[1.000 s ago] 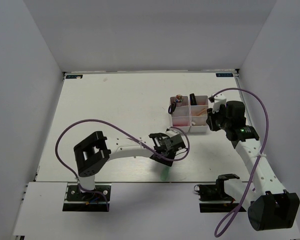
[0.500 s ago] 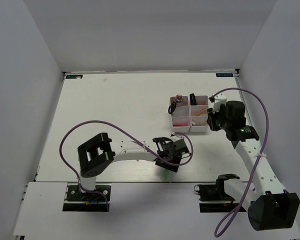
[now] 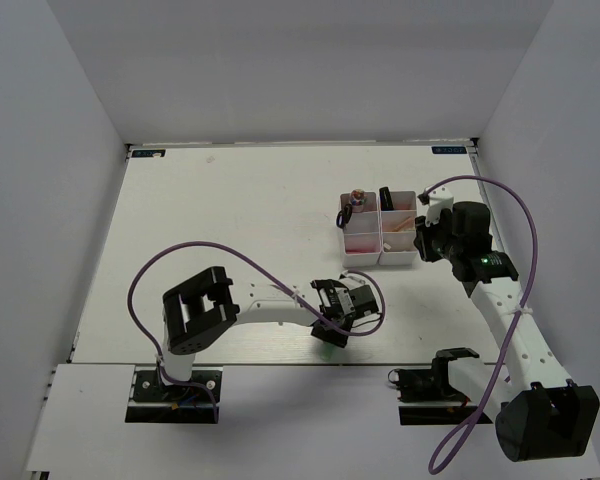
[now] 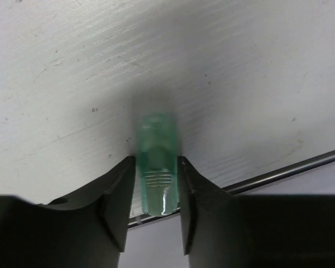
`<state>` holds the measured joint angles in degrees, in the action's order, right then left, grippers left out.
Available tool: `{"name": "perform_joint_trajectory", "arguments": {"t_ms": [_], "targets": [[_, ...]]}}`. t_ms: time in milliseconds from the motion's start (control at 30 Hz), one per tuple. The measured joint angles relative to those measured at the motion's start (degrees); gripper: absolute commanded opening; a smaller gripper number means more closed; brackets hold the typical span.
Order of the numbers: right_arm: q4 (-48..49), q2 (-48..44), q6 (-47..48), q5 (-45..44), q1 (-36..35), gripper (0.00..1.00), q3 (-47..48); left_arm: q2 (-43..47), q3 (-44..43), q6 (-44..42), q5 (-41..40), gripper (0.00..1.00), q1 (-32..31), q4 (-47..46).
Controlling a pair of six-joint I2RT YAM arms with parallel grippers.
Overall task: Sort the stationery into containers
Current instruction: Pick up the stationery from the center of the board, then place the stationery in the storage box.
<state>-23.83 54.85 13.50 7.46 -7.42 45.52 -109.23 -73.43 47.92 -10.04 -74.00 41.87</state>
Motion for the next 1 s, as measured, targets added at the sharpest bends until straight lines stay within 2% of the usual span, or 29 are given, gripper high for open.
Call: {"name": "perform_joint_trajectory", "arguments": {"t_ms": [100, 167, 333, 467, 600, 733, 833, 1000], "targets": [[0.0, 0.0, 0.0, -0.1, 0.0, 0.28, 0.0, -0.1, 0.0, 0.5, 0.3, 0.29, 0.0, 0.0], [0.0, 0.0, 0.0, -0.1, 0.0, 0.28, 0.0, -0.1, 0.0, 0.5, 0.5, 0.28, 0.0, 0.0], [0.0, 0.0, 0.0, -0.2, 0.1, 0.28, 0.0, -0.2, -0.2, 0.4, 0.5, 0.11, 0.0, 0.2], [0.0, 0.0, 0.0, -0.3, 0.2, 0.30, 0.0, -1.1, -2.2, -2.4, -0.1, 0.08, 0.5, 2.6], [0.0, 0.0, -0.2, -0.7, 0.2, 0.40, 0.0, -2.1, -8.5, -8.9, -2.0, 0.07, 2.8, 5.9], [0.1, 0.0, -0.2, -1.0, 0.2, 0.40, -0.1, -2.6, -18.1, -17.4, -3.0, 0.02, 8.4, 6.9], [0.1, 0.0, -0.2, -1.1, 0.2, 0.40, -0.4, -4.5, -26.8, -23.7, -2.6, 0.02, 12.8, 7.8], [0.1, 0.0, -0.2, -1.2, 0.2, 0.40, -0.4, -8.6, -36.2, -32.5, -0.3, 0.02, 18.2, 9.4]]}}
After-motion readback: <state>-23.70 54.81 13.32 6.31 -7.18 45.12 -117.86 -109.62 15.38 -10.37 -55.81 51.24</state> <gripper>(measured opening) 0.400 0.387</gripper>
